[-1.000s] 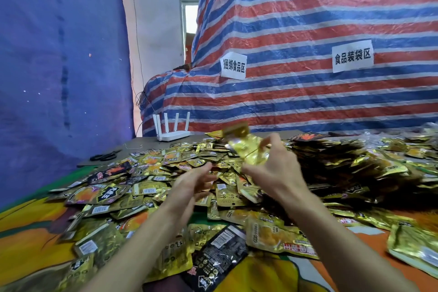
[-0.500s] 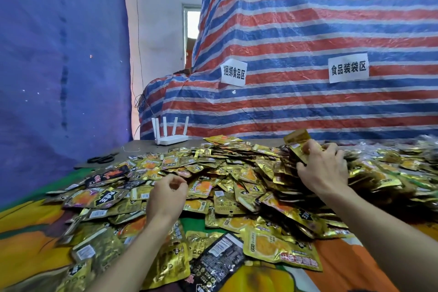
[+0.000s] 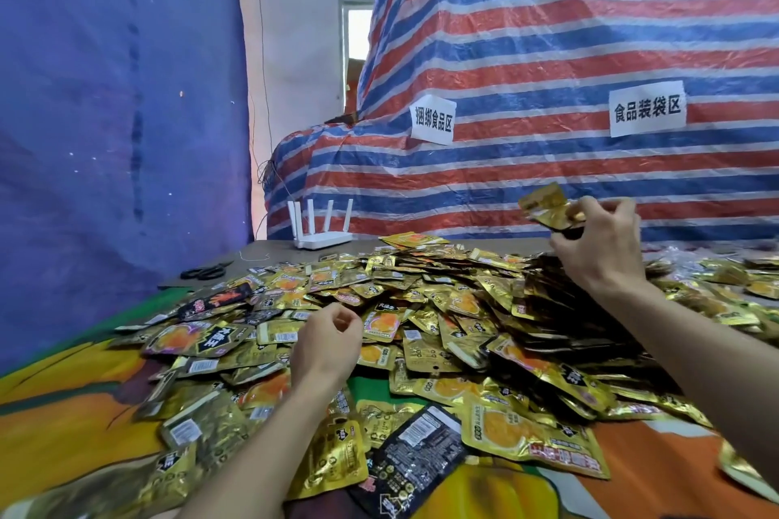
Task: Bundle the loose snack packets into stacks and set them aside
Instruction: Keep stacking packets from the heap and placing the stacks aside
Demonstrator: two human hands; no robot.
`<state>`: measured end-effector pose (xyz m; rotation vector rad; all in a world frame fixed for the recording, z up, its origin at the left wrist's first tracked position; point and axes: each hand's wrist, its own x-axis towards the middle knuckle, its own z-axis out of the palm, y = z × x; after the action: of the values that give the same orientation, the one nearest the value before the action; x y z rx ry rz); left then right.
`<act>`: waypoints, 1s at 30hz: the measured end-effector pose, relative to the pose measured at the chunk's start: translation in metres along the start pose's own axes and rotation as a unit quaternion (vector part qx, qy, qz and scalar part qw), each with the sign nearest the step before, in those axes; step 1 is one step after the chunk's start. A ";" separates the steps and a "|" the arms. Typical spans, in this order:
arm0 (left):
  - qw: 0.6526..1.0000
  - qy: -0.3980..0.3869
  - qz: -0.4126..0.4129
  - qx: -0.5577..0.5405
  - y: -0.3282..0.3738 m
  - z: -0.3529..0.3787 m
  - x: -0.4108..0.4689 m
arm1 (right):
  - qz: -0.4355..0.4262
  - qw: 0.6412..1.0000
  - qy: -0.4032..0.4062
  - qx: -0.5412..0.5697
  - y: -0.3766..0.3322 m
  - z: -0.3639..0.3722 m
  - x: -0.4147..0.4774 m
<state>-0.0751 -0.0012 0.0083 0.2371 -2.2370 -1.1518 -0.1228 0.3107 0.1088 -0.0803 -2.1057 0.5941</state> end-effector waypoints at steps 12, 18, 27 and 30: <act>0.987 -0.081 0.009 0.136 -0.004 0.001 -0.002 | 0.089 0.962 -0.144 -0.213 0.024 0.025 0.012; 0.963 -0.154 0.000 0.221 -0.009 0.003 -0.002 | 0.085 0.958 -0.187 -0.199 -0.001 0.020 0.011; 0.962 -0.140 0.016 0.236 -0.009 0.000 -0.002 | 0.067 0.950 -0.182 -0.245 -0.005 0.024 0.001; 0.951 -0.142 0.011 0.275 -0.010 -0.002 0.001 | 0.072 0.950 -0.156 -0.260 -0.014 0.023 -0.004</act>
<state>-0.0760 -0.0090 0.0015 0.2797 -2.7781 -0.5475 -0.1370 0.2884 0.1011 -0.4677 -2.5370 0.1220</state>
